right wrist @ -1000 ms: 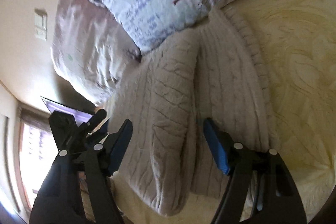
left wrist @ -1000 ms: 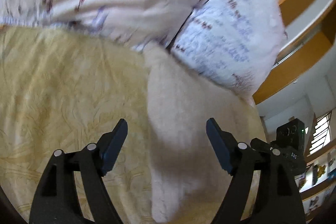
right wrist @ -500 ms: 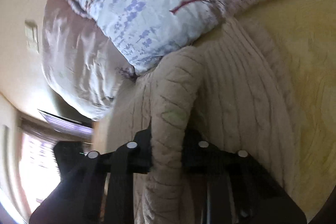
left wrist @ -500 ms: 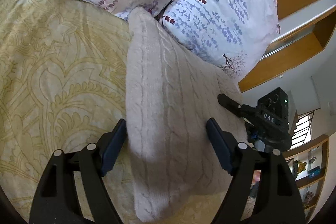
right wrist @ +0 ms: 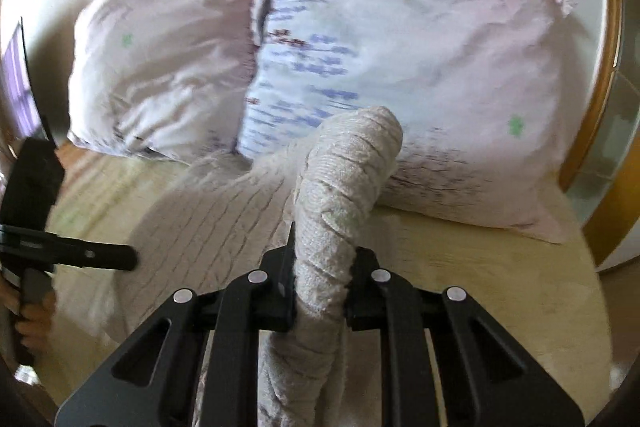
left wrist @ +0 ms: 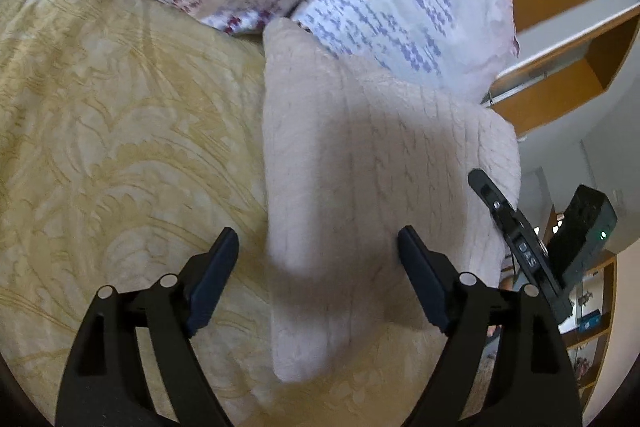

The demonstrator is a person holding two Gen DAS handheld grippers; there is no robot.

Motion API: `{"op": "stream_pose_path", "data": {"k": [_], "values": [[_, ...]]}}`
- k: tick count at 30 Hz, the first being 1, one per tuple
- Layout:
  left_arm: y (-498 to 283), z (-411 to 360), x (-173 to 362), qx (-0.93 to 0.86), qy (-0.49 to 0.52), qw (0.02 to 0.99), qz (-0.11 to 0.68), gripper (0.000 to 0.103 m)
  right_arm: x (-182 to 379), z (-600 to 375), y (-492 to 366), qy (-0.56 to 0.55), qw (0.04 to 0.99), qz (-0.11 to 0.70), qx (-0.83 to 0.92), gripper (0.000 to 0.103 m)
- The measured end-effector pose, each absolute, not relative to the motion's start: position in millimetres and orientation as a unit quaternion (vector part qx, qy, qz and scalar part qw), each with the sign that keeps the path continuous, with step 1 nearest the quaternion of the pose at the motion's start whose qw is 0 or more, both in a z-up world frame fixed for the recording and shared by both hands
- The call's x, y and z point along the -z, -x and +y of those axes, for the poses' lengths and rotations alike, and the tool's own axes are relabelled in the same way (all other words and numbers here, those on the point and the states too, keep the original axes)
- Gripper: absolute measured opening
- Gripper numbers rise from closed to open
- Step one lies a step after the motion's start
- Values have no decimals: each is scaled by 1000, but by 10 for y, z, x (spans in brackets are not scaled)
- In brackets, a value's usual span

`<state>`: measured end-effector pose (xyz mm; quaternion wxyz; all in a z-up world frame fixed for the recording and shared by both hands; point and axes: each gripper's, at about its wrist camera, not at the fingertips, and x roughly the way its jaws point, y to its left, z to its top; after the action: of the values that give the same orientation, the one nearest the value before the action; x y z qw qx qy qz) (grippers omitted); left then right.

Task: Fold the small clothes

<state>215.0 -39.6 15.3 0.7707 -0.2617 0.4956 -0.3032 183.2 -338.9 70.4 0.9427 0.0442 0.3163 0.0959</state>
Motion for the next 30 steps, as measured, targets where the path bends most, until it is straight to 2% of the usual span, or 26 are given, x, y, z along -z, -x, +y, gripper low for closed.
{"op": "stream_pose_path", "data": {"k": [5,8,10,14,19,22,25,26,27,30], "values": [[-2123,-571,-133,318,251,765,501,81,-514,-3554,-1912,-55,935,341,-86,17],[-2117,-660,-99,319,243,763,507,80,-164,-3652,-2101,-96,910,393,-88,19],[-2099,-674,-95,319,239,764,507,80,-44,-3794,-2135,-153,897,406,-90,24],[-2040,-612,-118,323,246,760,508,80,-161,-4083,-1903,-229,892,382,-74,69],[-1873,-512,-169,330,246,760,502,80,-188,-4242,-1428,-301,873,368,-107,71],[-1771,-502,-169,329,235,764,503,77,-121,-4160,-1223,-304,865,379,-123,69],[-1688,-534,-127,330,226,762,510,68,-63,-4064,-1170,-301,860,390,-130,58],[-1676,-547,-101,330,223,760,513,61,-38,-4027,-1162,-300,859,392,-134,45],[-1663,-566,-67,331,222,758,516,49,-9,-3980,-1172,-295,858,398,-136,22],[-1647,-605,-4,330,210,761,518,25,-82,-3942,-1141,-278,876,377,-120,12]]}}
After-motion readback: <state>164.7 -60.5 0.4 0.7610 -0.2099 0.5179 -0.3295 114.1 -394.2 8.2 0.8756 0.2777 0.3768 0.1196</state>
